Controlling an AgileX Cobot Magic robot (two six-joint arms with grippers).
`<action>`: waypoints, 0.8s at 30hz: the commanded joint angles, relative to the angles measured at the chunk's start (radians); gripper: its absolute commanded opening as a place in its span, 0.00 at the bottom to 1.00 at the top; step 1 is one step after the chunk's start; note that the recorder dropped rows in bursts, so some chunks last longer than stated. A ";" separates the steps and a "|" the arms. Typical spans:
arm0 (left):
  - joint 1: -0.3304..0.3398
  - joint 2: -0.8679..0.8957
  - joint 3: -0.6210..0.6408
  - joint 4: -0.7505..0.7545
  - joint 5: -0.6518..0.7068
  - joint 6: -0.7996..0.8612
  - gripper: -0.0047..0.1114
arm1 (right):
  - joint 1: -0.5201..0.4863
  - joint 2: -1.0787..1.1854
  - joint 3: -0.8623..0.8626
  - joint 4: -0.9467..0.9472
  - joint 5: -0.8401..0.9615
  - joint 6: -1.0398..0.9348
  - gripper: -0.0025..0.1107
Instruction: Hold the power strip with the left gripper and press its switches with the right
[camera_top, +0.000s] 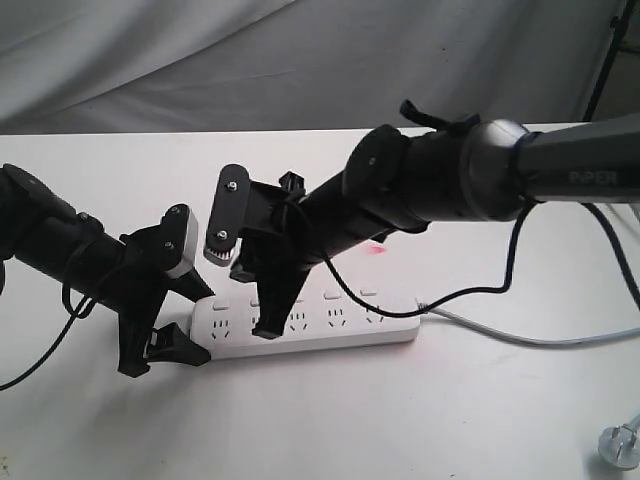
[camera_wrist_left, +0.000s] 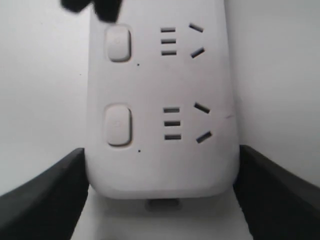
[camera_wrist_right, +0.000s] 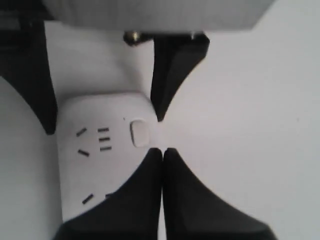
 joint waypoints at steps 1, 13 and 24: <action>-0.005 0.000 0.004 0.001 0.004 0.003 0.51 | 0.001 0.060 -0.088 0.036 0.050 -0.055 0.02; -0.005 0.000 0.004 0.001 0.004 0.003 0.51 | 0.001 0.081 -0.106 0.217 0.082 -0.186 0.02; -0.005 0.000 0.004 0.001 0.004 0.003 0.51 | 0.001 0.113 -0.106 0.217 0.022 -0.226 0.02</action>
